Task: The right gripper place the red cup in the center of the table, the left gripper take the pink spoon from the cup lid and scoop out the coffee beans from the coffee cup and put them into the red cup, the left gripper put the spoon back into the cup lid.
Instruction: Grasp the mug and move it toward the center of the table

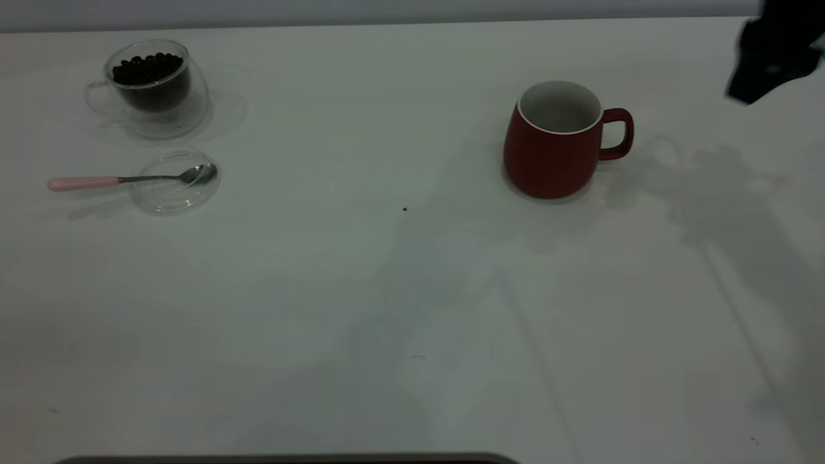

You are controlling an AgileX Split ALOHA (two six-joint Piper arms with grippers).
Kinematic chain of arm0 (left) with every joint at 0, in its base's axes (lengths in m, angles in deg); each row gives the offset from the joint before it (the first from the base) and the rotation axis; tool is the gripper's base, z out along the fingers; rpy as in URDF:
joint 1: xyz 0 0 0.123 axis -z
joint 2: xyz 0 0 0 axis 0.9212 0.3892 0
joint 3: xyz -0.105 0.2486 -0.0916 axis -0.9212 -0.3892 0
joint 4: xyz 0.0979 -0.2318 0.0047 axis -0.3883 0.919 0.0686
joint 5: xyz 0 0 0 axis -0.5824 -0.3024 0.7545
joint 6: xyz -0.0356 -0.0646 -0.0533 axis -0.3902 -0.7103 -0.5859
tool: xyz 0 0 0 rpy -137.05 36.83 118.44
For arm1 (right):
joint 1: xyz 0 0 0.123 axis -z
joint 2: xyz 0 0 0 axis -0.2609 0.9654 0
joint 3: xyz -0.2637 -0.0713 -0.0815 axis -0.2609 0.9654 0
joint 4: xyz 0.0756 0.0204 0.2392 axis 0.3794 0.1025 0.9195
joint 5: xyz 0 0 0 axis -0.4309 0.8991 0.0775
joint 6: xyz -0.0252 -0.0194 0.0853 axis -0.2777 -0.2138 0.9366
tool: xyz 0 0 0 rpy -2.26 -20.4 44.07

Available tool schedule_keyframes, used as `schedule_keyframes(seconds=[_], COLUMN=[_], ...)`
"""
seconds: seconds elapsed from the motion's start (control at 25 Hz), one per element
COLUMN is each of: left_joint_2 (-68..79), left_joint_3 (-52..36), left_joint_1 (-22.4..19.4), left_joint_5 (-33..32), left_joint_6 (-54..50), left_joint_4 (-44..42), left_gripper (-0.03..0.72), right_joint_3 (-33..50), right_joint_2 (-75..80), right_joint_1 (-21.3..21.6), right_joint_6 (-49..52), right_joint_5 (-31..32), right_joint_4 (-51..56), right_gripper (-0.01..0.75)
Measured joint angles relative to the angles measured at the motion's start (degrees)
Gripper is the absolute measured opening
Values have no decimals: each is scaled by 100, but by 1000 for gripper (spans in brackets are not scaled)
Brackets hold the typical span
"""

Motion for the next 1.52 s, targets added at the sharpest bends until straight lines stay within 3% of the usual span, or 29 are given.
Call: schedule_keyframes(seconds=[0.48, 0.8, 1.52], left_joint_2=[0, 0, 0], left_joint_3=[0, 0, 0], left_joint_1=[0, 0, 0], left_joint_5=[0, 0, 0], left_joint_6=[0, 0, 0], left_joint_4=[0, 0, 0], left_gripper=[505, 505, 505], right_joint_3=[-448, -497, -516], right_joint_2=[1018, 1278, 1296], right_joint_1=[-577, -974, -2601], right_joint_6=[-595, -595, -595], right_joint_5=[-1109, -1251, -2263], right_joint_4=[-6, -5, 1506], right_gripper=[671, 662, 612])
